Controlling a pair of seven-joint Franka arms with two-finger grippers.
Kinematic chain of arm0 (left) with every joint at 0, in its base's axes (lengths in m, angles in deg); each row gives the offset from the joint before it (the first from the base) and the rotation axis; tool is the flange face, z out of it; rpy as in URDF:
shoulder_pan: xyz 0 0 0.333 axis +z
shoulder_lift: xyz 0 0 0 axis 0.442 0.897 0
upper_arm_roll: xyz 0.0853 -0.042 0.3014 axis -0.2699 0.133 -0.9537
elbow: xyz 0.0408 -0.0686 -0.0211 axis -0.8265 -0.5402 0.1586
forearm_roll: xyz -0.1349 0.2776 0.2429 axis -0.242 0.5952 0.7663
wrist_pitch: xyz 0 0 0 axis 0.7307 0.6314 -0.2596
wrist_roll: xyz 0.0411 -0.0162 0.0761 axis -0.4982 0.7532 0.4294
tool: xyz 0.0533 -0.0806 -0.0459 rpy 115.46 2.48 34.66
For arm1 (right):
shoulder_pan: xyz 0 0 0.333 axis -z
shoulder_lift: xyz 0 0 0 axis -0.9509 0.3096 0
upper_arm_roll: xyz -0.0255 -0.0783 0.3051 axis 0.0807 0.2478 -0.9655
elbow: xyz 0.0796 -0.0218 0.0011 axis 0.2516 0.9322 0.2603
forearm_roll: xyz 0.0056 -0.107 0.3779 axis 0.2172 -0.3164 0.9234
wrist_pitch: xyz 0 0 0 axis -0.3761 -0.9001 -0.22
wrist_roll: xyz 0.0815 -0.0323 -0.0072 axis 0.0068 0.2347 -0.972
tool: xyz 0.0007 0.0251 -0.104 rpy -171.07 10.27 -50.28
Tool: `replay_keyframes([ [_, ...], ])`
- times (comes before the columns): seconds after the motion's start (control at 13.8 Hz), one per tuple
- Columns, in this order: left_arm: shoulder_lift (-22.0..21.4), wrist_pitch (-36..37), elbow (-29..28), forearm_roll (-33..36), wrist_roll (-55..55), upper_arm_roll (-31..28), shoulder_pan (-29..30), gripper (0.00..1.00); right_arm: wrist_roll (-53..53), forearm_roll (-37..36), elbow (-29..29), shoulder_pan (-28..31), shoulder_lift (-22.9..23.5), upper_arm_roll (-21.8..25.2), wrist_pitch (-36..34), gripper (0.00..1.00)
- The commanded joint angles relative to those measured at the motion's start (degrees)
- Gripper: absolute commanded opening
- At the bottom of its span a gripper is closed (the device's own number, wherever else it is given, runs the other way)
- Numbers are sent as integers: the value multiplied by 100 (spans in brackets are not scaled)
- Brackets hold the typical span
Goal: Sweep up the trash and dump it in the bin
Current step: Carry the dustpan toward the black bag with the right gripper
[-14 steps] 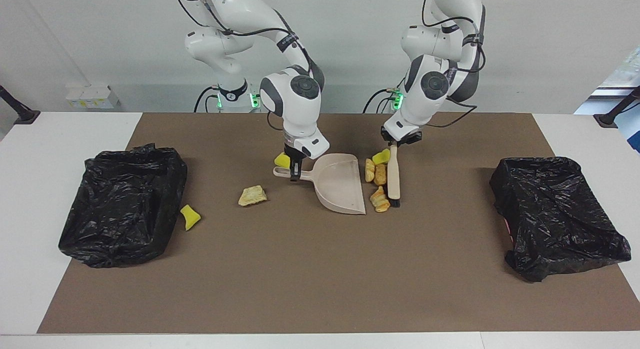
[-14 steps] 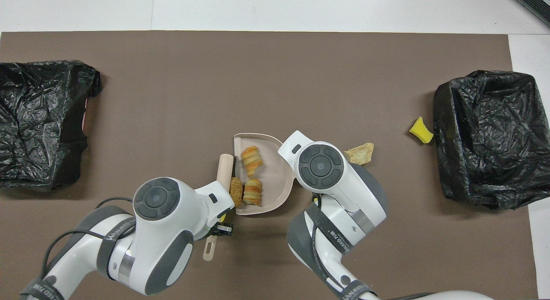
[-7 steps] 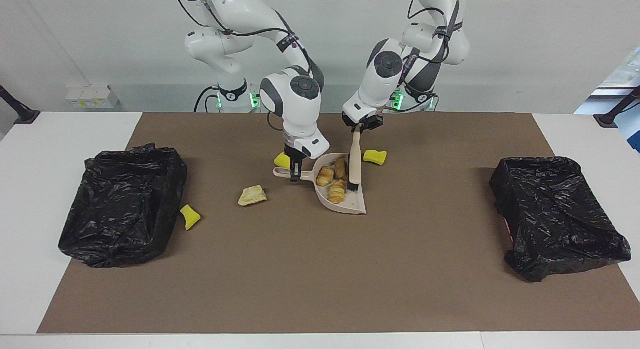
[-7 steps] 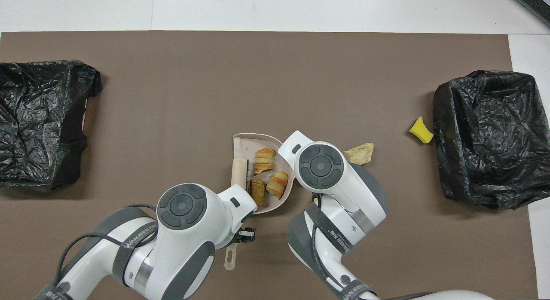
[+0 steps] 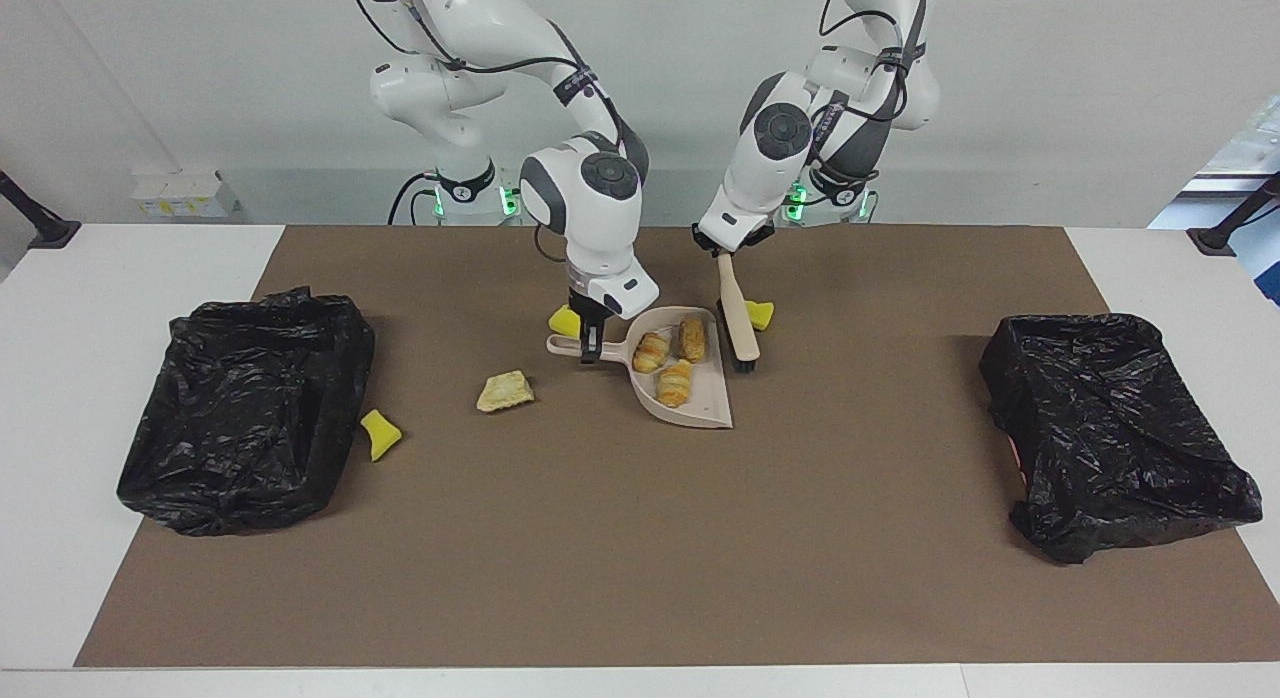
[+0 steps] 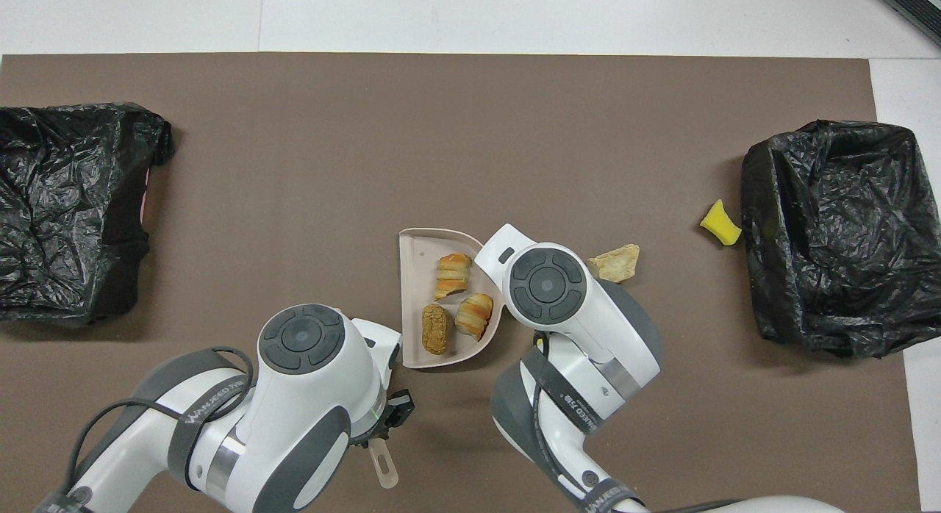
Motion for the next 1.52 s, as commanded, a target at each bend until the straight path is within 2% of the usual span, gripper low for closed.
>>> replay_keyframes([
  [0.0, -252, 122, -213, 46, 995, 34, 104, 0, -538, -154, 165, 21, -23, -31, 142, 0],
  [0.22, -655, 8, -756, 37, 1201, 61, 51, 0, -777, -356, 235, -119, -93, -31, 89, 0],
  [0.44, -621, -473, -1038, -24, 1306, 78, -2, 0, -768, -365, 376, -112, -147, -31, 160, 0],
  [0.58, -421, -1105, -1066, -182, 1254, 78, -299, 0, -689, -365, 429, -120, -147, -31, 186, 0],
  [0.73, -104, -2088, -996, -393, 1210, 87, -493, 0, -654, -365, 429, -103, -138, -31, 256, 0],
  [0.87, 186, -2724, -716, -402, 974, 96, -678, 0, -645, -365, 420, -112, -129, -39, 344, 0],
  [1.23, 696, -2761, 137, -402, -64, 105, -687, 0, -426, -356, 420, -77, -112, -31, 327, 0],
  [1.45, 688, -2394, 191, -394, -109, 87, -661, 0, -329, -347, 402, -68, -94, -39, 327, 0],
])
